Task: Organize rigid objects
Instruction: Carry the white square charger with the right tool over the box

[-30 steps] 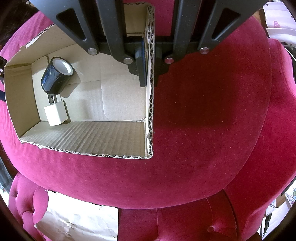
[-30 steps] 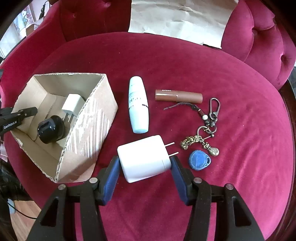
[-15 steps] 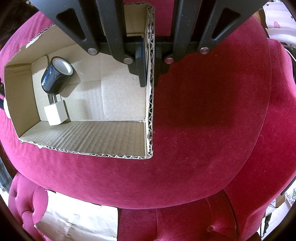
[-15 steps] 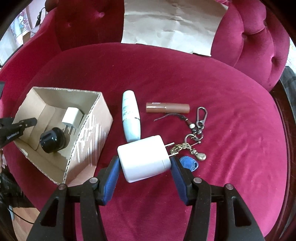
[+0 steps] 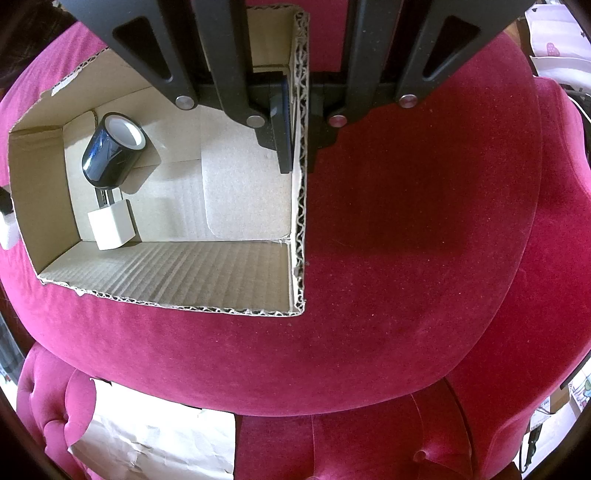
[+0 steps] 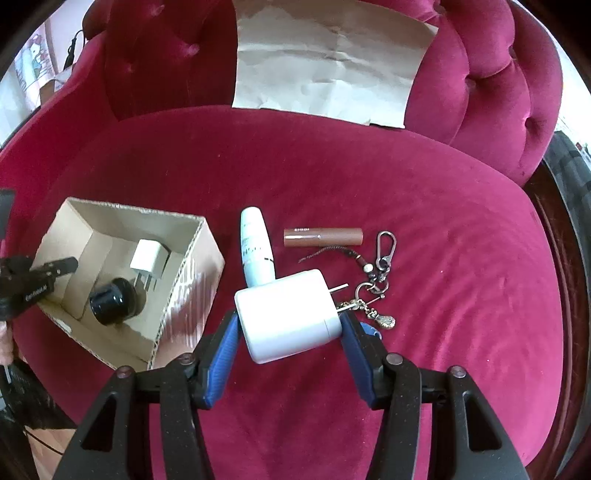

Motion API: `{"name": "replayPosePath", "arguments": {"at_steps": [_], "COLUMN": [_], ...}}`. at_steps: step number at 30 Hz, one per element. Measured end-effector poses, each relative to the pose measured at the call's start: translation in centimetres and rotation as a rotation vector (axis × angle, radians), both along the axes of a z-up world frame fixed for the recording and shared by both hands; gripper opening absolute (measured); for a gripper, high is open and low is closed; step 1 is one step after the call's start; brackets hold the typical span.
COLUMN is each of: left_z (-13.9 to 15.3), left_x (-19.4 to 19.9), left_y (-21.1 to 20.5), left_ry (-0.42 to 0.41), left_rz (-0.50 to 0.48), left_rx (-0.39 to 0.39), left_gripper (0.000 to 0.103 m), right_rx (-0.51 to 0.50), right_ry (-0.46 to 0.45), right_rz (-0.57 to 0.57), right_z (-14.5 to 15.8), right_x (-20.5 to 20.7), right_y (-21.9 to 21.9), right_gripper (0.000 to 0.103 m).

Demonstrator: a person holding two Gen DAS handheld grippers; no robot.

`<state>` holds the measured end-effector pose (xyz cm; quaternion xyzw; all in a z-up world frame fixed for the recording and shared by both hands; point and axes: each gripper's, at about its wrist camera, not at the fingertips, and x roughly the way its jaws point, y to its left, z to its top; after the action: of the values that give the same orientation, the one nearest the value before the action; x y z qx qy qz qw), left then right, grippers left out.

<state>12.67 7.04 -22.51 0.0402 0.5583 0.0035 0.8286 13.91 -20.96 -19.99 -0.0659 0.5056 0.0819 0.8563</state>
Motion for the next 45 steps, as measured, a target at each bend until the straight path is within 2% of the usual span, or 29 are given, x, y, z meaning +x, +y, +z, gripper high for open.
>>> {"name": "replayPosePath", "arguments": {"at_steps": [10, 19, 26, 34, 45], "left_z": [-0.1, 0.0, 0.1, 0.1, 0.1], "left_x": [0.0, 0.1, 0.0, 0.1, 0.1], "left_y": [0.1, 0.0, -0.1, 0.0, 0.0], "left_ry": [0.0, -0.001, -0.001, -0.001, -0.001], "left_rz": [0.0, 0.0, 0.001, 0.001, 0.001], "left_rx": [-0.001, 0.001, 0.001, 0.0, -0.001], "left_gripper": [0.005, 0.005, 0.005, 0.005, 0.005], "right_rx": [0.019, 0.05, 0.081, 0.118, 0.116], "right_ry": [-0.055, -0.09, -0.085, -0.081, -0.054], "right_rz": [-0.005, 0.046, 0.102, 0.158, 0.21], "right_z": [2.5, 4.3, 4.8, 4.4, 2.5], "right_x": [0.0, 0.1, 0.3, 0.2, 0.2], "right_y": [1.3, 4.2, 6.8, 9.7, 12.7], "right_gripper": [0.059, 0.059, 0.059, 0.059, 0.059]}}
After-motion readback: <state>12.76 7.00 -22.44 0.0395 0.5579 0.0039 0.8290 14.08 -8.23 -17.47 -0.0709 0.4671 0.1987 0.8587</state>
